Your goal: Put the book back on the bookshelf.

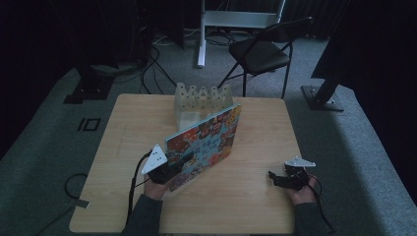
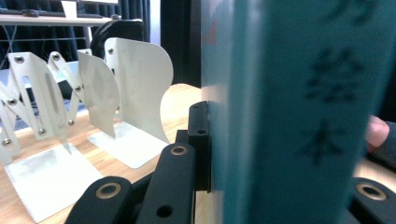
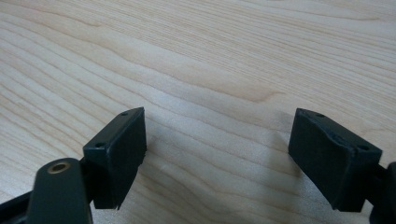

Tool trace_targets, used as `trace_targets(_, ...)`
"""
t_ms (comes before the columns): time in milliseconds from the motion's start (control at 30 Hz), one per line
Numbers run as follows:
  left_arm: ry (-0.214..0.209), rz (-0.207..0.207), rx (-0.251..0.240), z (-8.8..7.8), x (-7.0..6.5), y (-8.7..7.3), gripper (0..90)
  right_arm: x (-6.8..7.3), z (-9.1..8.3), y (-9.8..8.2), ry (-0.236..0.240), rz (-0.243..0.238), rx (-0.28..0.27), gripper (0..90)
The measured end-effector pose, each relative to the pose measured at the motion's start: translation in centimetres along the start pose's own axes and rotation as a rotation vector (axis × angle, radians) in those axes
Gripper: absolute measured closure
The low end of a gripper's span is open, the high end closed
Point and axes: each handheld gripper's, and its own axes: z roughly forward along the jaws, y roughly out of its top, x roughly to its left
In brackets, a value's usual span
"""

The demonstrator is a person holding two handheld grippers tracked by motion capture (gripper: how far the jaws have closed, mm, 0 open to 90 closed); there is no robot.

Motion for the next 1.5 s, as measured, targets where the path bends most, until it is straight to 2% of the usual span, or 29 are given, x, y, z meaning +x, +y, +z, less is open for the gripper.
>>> trace_targets(300, 0.034, -0.008, 0.002, -0.6, 0.3, -0.1, 81.0, 0.0, 0.0, 0.0, 0.006, -0.005, 0.003, 17.2)
trace_targets(700, 0.081, -0.037, -0.009, -1.0, 0.9, -0.2, 81.0, 0.0, 0.0, 0.0, 0.007, -0.006, 0.003, 17.2)
trace_targets(1100, 0.11, -0.028, -0.009, -1.6, 1.2, -0.2, 81.0, 0.0, 0.0, 0.0, 0.006, -0.006, 0.003, 17.2)
trace_targets(1500, 0.145, -0.042, -0.021, -2.1, 1.9, -0.1, 81.0, 0.0, 0.0, 0.0, 0.006, -0.005, 0.003, 17.2)
